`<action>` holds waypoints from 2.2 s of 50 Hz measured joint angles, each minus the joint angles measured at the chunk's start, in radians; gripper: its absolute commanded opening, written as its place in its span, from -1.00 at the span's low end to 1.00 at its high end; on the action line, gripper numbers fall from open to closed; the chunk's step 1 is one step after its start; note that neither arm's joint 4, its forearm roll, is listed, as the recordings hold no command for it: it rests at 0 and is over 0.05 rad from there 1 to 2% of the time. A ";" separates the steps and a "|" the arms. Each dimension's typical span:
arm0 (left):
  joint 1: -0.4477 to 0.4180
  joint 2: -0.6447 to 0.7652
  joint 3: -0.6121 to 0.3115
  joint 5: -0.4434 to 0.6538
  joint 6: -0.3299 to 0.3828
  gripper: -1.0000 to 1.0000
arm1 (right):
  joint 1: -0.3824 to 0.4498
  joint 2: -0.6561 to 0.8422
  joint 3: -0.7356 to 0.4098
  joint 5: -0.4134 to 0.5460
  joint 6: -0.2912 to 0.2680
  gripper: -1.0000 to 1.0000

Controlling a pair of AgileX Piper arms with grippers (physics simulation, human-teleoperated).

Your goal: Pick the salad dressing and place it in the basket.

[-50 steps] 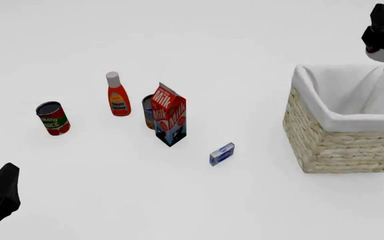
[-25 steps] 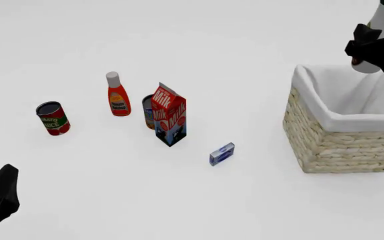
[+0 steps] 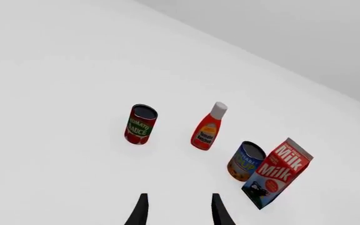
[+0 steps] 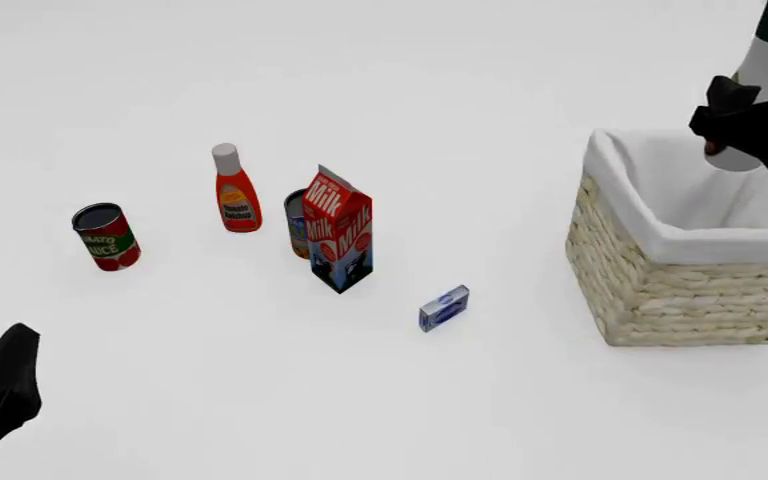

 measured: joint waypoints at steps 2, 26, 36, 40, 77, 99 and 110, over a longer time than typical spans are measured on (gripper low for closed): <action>0.000 -0.001 0.000 0.002 0.000 1.00 | 0.001 -0.006 0.005 0.004 -0.003 -1.00; 0.000 -0.052 0.000 0.046 -0.002 1.00 | -0.006 0.035 0.042 -0.007 -0.022 -1.00; -0.002 -0.028 0.000 0.021 -0.002 1.00 | -0.017 0.054 0.053 -0.014 -0.025 -1.00; -0.004 -0.008 0.000 0.001 -0.002 1.00 | -0.024 0.059 0.059 -0.016 -0.026 -1.00; -0.010 0.068 0.000 -0.069 -0.005 1.00 | -0.052 0.087 0.120 -0.056 -0.001 1.00; -0.008 0.042 0.000 -0.042 -0.008 1.00 | -0.036 0.059 0.130 -0.065 0.014 1.00; -0.008 0.034 0.000 -0.033 -0.009 1.00 | -0.031 0.016 0.142 -0.054 0.015 1.00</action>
